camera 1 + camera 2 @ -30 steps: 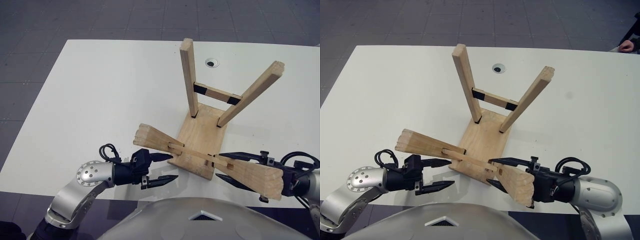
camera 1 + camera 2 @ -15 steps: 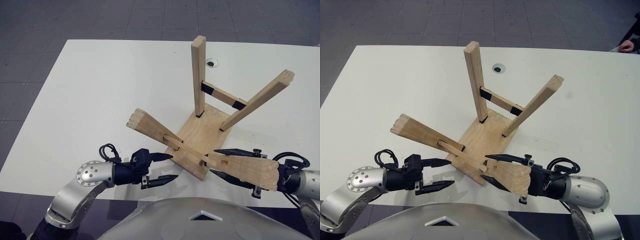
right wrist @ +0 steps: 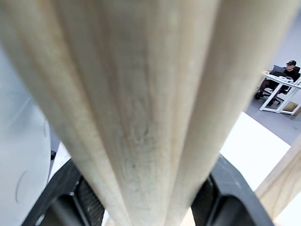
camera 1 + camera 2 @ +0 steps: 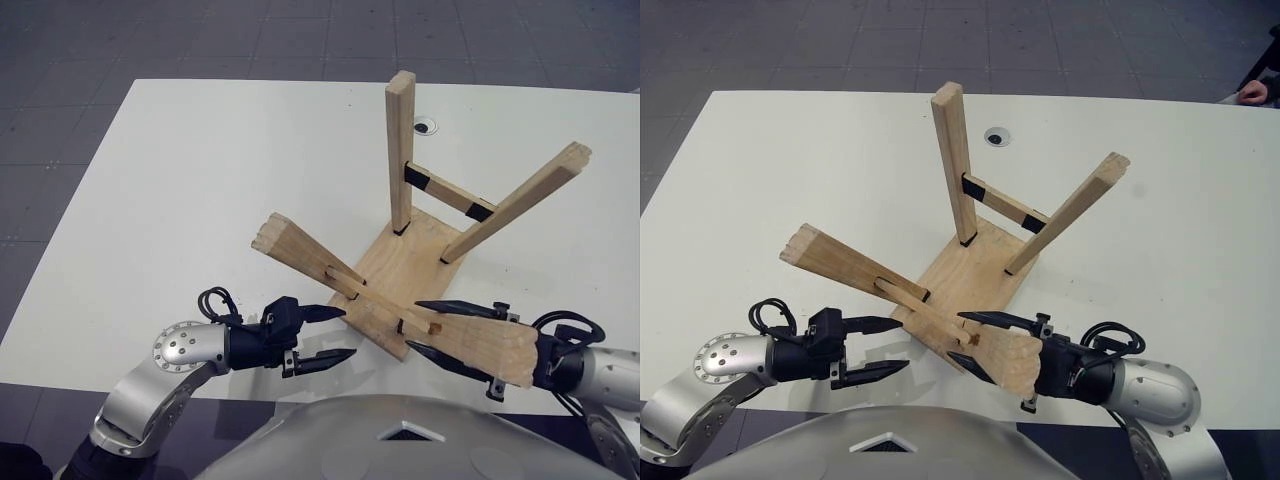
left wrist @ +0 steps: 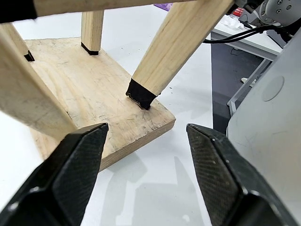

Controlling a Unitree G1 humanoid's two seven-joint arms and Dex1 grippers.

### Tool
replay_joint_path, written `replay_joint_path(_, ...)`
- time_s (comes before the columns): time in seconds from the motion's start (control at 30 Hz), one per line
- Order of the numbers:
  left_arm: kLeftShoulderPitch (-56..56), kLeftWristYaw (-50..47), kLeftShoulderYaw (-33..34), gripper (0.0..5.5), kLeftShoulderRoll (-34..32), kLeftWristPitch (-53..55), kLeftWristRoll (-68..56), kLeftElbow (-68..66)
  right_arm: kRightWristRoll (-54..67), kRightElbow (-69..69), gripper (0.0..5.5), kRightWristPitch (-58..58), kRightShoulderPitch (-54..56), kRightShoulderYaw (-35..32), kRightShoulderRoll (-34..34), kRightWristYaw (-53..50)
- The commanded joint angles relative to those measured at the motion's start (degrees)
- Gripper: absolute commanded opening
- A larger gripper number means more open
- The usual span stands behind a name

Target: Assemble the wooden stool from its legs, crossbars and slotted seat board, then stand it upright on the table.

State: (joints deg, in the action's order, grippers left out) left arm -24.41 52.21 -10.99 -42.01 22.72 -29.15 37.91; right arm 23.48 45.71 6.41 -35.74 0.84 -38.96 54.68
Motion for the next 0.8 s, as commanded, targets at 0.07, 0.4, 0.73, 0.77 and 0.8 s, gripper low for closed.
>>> replay_joint_path(0.07, 0.1, -1.0, 0.4, 3.08, 0.1, 0.8, -0.3, 0.4, -2.4, 1.0, 2.03, 0.2, -2.5, 1.6, -0.4, -1.3)
replay_joint_path(0.4, 0.1, -0.8, 0.8, 3.08, -0.2, 0.8, -0.5, 0.5, -6.8, -1.9, 2.03, -3.3, -0.8, 1.8, 1.3, -8.5)
replay_joint_path(0.73, -0.2, -0.9, 1.2, 3.08, -0.5, 1.0, -1.0, 0.9, -14.5, 0.3, 2.03, -11.8, -3.6, -1.0, -2.8, -14.4)
replay_joint_path(0.77, -0.2, -0.9, 1.3, 3.08, -0.5, 1.0, -1.0, 0.9, -14.6, 0.6, 2.03, -11.6, -4.1, -1.6, -3.3, -14.2)
replay_joint_path(0.8, -0.3, -0.9, 1.3, 3.08, -0.5, 1.1, -1.0, 0.9, -14.5, 0.8, 2.03, -11.4, -4.5, -2.1, -3.7, -14.1)
